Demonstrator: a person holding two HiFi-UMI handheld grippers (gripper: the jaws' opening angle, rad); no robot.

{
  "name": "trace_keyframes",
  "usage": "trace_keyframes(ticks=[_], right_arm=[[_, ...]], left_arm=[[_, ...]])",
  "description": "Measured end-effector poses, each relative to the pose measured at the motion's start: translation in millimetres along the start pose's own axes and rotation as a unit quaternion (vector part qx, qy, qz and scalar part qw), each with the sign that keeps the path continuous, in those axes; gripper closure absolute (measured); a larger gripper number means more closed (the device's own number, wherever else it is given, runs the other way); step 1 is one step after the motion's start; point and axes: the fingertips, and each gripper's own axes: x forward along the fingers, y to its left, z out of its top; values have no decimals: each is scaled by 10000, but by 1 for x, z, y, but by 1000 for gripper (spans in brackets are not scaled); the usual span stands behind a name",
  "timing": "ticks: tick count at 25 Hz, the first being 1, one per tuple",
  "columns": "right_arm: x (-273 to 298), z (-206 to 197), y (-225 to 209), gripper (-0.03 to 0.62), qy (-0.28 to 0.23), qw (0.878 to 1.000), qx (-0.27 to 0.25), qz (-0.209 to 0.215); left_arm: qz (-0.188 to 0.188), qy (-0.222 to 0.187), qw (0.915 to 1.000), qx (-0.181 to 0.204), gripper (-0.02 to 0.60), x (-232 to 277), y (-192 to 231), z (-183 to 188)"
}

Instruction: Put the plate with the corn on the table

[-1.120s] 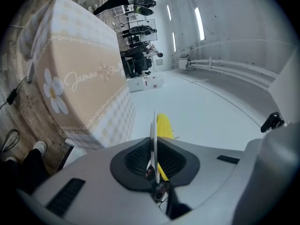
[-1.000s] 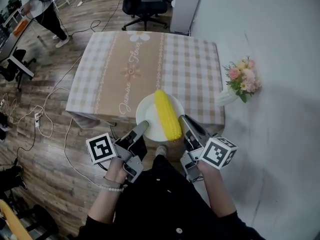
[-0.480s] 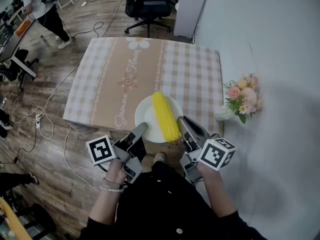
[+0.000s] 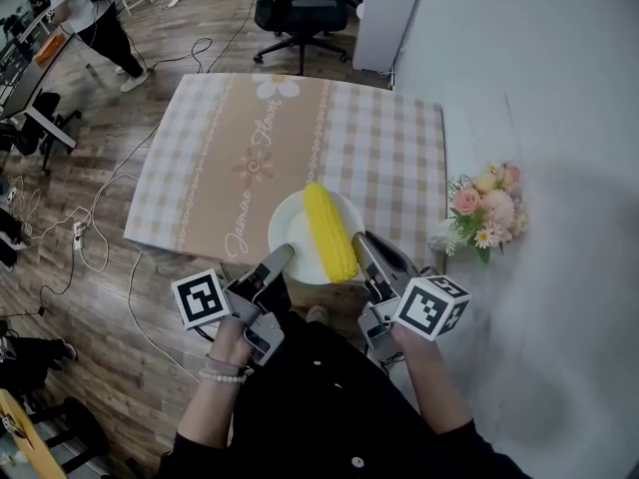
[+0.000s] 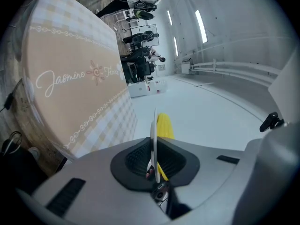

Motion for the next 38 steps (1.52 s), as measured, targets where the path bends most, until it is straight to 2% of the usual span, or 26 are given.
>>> trace_keyframes(ticks=[18, 28, 38], right_arm=[[13, 11, -1, 505, -187, 9995, 74, -252], [13, 10, -4, 505, -176, 9981, 182, -567], [28, 1, -24, 509, -114, 9967, 241, -761]], left_arm=[[17, 351, 9993, 83, 548, 14, -4, 21], [70, 648, 9978, 83, 549, 21, -3, 26], [173, 785, 9967, 72, 552, 32, 23, 34]])
